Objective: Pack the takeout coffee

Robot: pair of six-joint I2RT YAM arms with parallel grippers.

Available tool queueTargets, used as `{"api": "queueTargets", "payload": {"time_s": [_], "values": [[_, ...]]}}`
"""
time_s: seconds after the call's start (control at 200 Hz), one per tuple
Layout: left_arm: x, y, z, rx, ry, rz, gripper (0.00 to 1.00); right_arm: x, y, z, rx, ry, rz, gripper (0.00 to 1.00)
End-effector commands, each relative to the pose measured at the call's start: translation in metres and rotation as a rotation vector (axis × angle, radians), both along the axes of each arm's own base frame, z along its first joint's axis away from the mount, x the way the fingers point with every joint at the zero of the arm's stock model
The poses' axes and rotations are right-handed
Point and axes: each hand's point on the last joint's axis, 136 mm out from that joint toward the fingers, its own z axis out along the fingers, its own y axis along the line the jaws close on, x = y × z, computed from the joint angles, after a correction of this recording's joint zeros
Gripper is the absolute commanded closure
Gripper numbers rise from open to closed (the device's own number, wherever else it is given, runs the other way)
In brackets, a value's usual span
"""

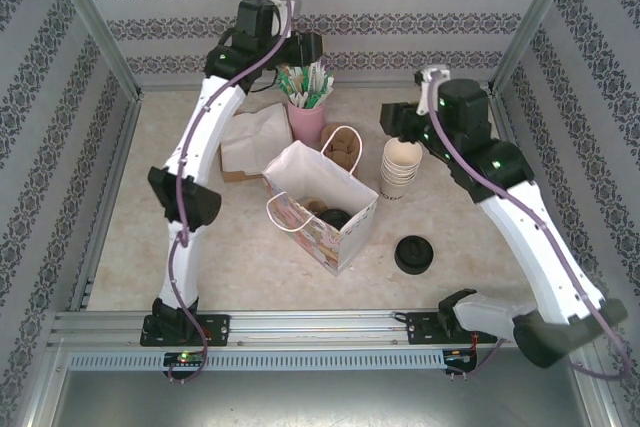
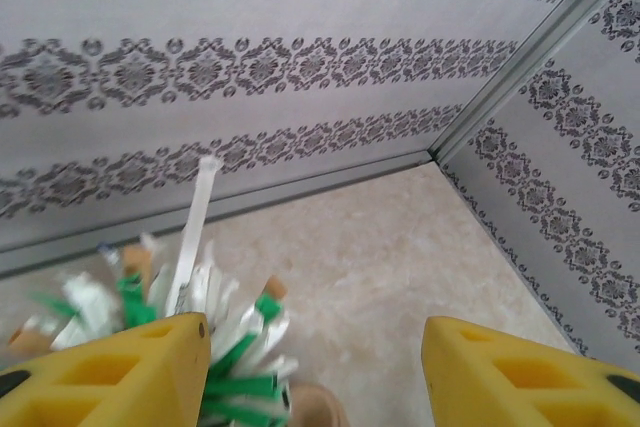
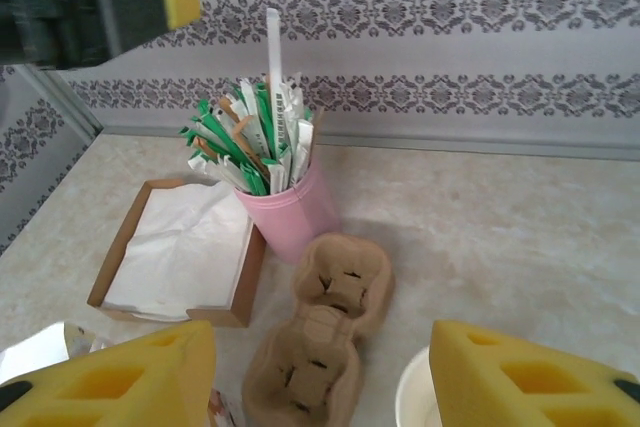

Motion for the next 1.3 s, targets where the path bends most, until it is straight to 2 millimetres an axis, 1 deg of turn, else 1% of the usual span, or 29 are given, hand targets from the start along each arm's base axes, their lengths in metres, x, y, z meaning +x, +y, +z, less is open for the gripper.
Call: {"api": "queueTargets", "payload": {"time_s": [0.0,0.13,0.225,0.32,0.42,0.475,0.53,0.63,0.684,0.764,0.879,0.944,1.069,1.179,1.264,1.294], "values": [[0.018,0.001,-0.007,-0.024,-0.021,-0.005,0.41,-0.016,-0.009,-0.004,0.040,-0.001,-0.010,0.40],[0.043,0.002,-0.020,-0.031,-0.064,0.037,0.41,-0.033,-0.017,-0.013,0.058,0.010,-0.013,0.40],[0.058,0.006,-0.032,-0.018,-0.081,0.078,0.42,-0.041,-0.020,-0.022,0.067,0.029,-0.014,0.40],[0.070,0.010,-0.042,-0.008,-0.092,0.113,0.45,-0.044,-0.018,-0.030,0.081,0.050,-0.007,0.40],[0.078,0.008,-0.055,-0.008,-0.094,0.118,0.46,-0.046,-0.015,-0.038,0.095,0.073,0.005,0.39],[0.084,0.010,-0.063,0.000,-0.093,0.140,0.47,-0.047,-0.014,-0.041,0.105,0.084,0.010,0.39],[0.088,0.011,-0.066,-0.005,-0.096,0.154,0.49,-0.048,-0.013,-0.045,0.113,0.095,0.014,0.39],[0.093,0.006,-0.066,-0.038,-0.113,0.143,0.52,-0.049,-0.011,-0.050,0.123,0.110,0.020,0.40],[0.094,0.004,-0.066,-0.048,-0.121,0.136,0.55,-0.049,-0.010,-0.052,0.126,0.116,0.021,0.40],[0.095,0.005,-0.061,-0.054,-0.138,0.142,0.62,-0.050,-0.010,-0.054,0.128,0.122,0.023,0.39],[0.096,0.005,-0.051,-0.065,-0.166,0.150,0.68,-0.051,-0.009,-0.054,0.132,0.122,0.028,0.40],[0.097,0.006,-0.049,-0.065,-0.174,0.153,0.70,-0.050,-0.008,-0.055,0.133,0.125,0.033,0.39],[0.096,0.007,-0.045,-0.061,-0.183,0.154,0.79,-0.051,-0.005,-0.058,0.138,0.137,0.044,0.39],[0.095,0.009,-0.041,-0.055,-0.194,0.163,0.91,-0.051,-0.004,-0.059,0.139,0.144,0.048,0.39],[0.091,0.009,-0.031,-0.053,-0.208,0.154,0.95,-0.051,-0.004,-0.060,0.142,0.146,0.052,0.39],[0.090,0.009,-0.028,-0.052,-0.214,0.150,0.97,-0.051,-0.003,-0.060,0.144,0.148,0.052,0.39]]}}
